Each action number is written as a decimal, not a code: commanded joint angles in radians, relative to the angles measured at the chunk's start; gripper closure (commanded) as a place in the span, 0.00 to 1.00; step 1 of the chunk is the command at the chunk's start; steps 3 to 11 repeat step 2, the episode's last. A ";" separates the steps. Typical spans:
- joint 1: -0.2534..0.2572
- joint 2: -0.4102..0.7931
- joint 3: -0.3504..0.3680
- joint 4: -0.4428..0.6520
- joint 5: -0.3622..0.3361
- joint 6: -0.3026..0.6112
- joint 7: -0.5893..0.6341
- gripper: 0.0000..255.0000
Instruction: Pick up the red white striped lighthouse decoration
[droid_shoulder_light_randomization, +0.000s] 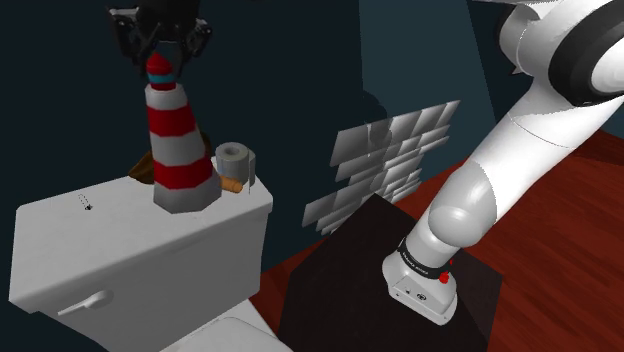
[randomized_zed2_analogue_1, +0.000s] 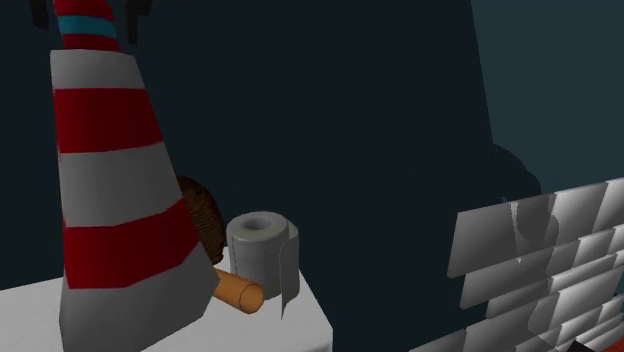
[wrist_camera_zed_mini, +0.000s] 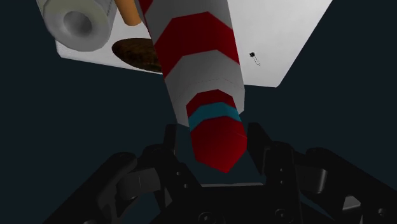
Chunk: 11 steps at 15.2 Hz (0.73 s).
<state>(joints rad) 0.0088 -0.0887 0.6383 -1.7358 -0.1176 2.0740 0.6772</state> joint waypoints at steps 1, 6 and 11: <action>-0.001 0.006 0.000 0.028 -0.003 -0.021 -0.002 1.00; -0.001 0.005 0.000 0.028 -0.003 -0.021 -0.002 1.00; -0.001 0.005 0.000 0.028 -0.003 -0.021 -0.002 1.00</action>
